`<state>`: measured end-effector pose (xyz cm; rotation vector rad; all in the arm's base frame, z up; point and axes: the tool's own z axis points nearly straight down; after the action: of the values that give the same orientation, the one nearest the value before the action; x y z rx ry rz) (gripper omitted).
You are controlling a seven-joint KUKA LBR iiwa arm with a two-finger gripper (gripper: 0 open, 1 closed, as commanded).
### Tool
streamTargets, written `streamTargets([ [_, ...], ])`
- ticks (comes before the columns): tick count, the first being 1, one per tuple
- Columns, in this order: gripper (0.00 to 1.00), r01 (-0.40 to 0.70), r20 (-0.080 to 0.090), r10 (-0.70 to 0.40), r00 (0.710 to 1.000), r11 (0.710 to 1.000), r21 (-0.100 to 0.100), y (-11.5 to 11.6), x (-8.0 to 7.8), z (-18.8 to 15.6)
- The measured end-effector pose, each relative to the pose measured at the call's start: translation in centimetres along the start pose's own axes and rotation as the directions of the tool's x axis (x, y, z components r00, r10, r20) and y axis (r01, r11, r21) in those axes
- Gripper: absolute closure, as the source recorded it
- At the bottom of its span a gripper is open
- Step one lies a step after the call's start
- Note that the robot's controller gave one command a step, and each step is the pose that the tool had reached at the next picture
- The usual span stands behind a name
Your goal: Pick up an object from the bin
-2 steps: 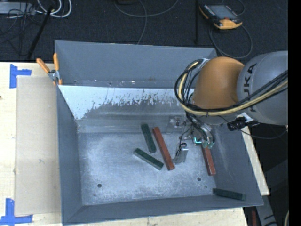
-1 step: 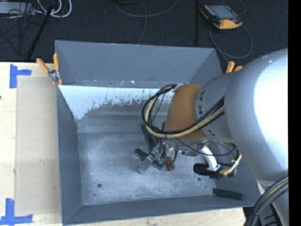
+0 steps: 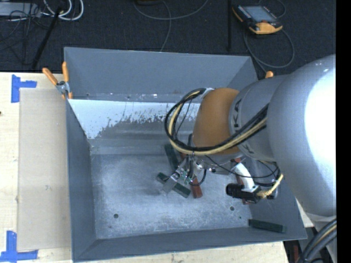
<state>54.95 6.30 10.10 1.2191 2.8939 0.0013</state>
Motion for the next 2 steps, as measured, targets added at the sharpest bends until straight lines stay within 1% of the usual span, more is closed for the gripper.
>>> streamTargets([
  [1,0.00,-0.207,-0.001,0.207,0.978,0.978,0.003,-0.6,0.0,0.2],
  [2,0.00,-0.504,0.000,0.504,0.864,0.864,0.003,-0.4,0.0,3.2],
])
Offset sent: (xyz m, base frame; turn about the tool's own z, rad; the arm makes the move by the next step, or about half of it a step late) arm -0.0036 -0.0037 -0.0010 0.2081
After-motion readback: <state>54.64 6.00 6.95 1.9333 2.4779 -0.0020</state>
